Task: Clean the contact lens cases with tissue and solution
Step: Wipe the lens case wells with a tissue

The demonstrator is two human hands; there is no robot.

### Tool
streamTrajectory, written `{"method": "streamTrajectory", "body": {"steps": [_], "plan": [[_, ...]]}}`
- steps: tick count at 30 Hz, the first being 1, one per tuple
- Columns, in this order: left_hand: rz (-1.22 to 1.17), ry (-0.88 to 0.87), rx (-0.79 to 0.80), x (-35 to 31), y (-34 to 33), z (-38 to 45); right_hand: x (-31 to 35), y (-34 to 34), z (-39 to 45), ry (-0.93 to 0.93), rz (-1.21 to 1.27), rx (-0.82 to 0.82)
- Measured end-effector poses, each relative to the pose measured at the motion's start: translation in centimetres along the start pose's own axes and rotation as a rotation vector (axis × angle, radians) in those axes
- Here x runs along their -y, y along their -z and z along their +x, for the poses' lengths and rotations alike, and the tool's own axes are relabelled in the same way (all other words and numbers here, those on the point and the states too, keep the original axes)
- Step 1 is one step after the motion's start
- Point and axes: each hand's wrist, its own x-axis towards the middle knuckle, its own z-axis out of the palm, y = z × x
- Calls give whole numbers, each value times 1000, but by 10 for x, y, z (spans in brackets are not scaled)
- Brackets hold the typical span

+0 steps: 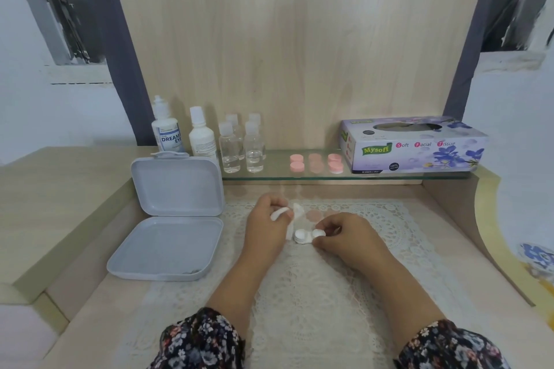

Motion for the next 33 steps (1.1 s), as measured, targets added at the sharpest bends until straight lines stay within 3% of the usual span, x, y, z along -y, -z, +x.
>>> {"method": "streamTrajectory", "body": {"steps": [4, 11, 19, 22, 24, 28, 33], "plan": [[92, -166, 92, 0, -8, -7, -1, 0, 1, 3, -8, 3], [407, -285, 295, 8, -23, -10, -6, 4, 4, -1, 76, 50], [719, -320, 293, 6, -28, -9, -4, 2, 2, 25, 147, 38], [670, -282, 302, 8, -30, -9, -3, 2, 1, 12, 171, 41], [471, -205, 299, 7, -29, -9, -3, 2, 2, 5, 177, 49], [123, -164, 30, 1, -20, -5, -5, 3, 5, -7, 187, 64], [267, -254, 158, 4, -17, -8, -5, 4, 6, -4, 178, 64]]}}
